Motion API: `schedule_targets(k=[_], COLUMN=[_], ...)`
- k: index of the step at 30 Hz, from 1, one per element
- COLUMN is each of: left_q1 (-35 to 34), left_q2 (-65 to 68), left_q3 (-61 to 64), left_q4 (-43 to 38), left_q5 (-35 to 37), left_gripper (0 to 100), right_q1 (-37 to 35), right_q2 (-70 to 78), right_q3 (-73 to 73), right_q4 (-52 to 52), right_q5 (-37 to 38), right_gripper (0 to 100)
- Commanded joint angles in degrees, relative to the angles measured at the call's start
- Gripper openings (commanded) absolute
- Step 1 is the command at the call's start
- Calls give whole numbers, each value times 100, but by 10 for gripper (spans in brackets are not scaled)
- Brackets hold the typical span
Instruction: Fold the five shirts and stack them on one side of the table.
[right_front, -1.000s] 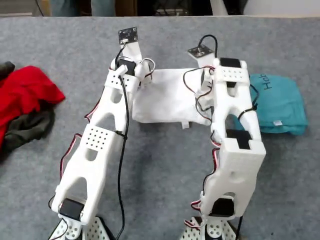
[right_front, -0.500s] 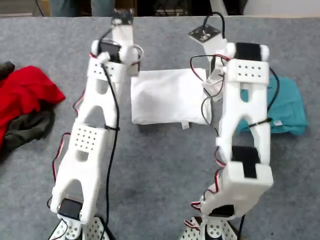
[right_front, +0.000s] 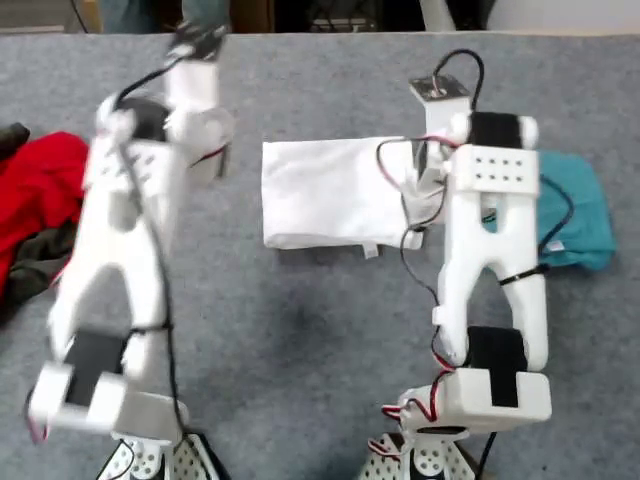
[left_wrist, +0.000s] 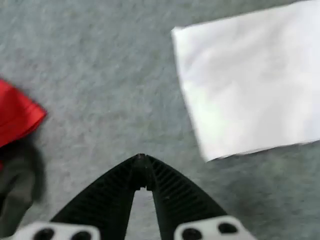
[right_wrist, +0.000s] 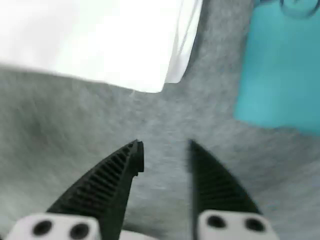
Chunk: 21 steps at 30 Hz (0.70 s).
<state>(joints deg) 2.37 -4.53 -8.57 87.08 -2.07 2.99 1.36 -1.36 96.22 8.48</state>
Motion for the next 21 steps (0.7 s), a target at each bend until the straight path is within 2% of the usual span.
schedule_targets(k=[1,6,9,13,21], left_q1=[-664,-1516,-1938,-2334,-2800], left_q2=[-1512,-2725,-3147,-3446,-3552], left_q3=[2316,4171,5033,5947,6123], left_q4=[-756,-870,-967,-1389,-1398], left_q5=[-545,-1477,-1653,-1697,-1697], left_gripper=[29,29,30,30,30], right_q1=[-466,-1116,-1292,-1292,-1248], right_q2=[145,567,848,1297,2396], right_q3=[426,497,497,435,286], right_q4=[-563,-1090,-1626,-2338,-2567], right_q5=[-1899,-3174,-3648,-4149,-4545], right_gripper=[276,422,475,481,456])
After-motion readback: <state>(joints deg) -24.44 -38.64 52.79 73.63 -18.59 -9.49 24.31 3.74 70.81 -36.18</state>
